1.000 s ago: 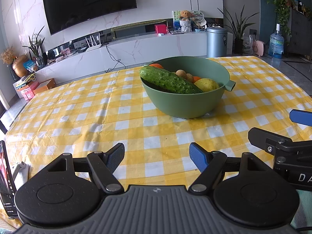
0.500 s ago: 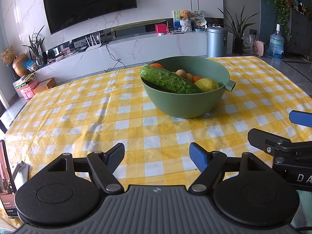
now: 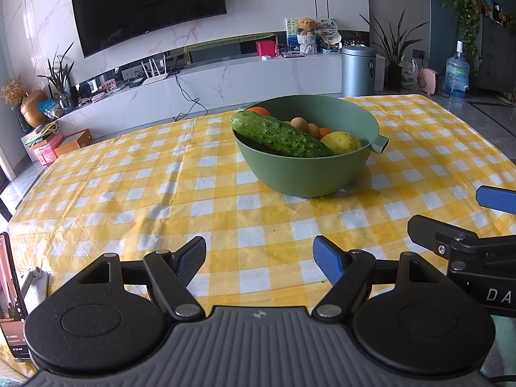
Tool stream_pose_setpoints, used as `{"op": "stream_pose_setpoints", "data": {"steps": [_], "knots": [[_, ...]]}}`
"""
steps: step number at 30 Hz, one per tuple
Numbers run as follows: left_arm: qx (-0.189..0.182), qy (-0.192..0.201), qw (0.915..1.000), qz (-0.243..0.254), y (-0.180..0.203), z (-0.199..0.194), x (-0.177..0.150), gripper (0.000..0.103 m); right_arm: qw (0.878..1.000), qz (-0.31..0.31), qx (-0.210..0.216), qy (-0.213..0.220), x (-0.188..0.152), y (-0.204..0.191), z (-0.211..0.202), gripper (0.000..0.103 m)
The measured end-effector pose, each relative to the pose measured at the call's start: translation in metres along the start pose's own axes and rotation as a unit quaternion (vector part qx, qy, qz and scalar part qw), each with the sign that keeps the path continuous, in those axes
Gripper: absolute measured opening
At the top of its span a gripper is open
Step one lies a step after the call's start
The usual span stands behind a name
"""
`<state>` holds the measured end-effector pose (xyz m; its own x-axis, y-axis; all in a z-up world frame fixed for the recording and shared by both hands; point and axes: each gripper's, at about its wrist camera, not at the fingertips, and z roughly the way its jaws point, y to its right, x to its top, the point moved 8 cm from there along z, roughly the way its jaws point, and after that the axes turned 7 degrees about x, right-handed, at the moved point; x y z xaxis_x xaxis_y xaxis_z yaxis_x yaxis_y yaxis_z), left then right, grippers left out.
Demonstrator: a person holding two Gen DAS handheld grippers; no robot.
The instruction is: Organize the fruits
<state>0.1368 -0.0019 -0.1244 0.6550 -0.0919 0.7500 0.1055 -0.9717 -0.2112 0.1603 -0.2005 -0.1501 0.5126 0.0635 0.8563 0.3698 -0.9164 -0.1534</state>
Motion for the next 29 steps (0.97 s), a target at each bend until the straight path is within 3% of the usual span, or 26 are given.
{"op": "stream_pose_setpoints", "data": {"steps": [29], "knots": [[-0.001,0.006,1.0000,-0.004,-0.0012,-0.0067,0.0032,0.088,1.000,0.001,-0.002,-0.005,-0.0043,-0.0009,0.0026,0.092]]}}
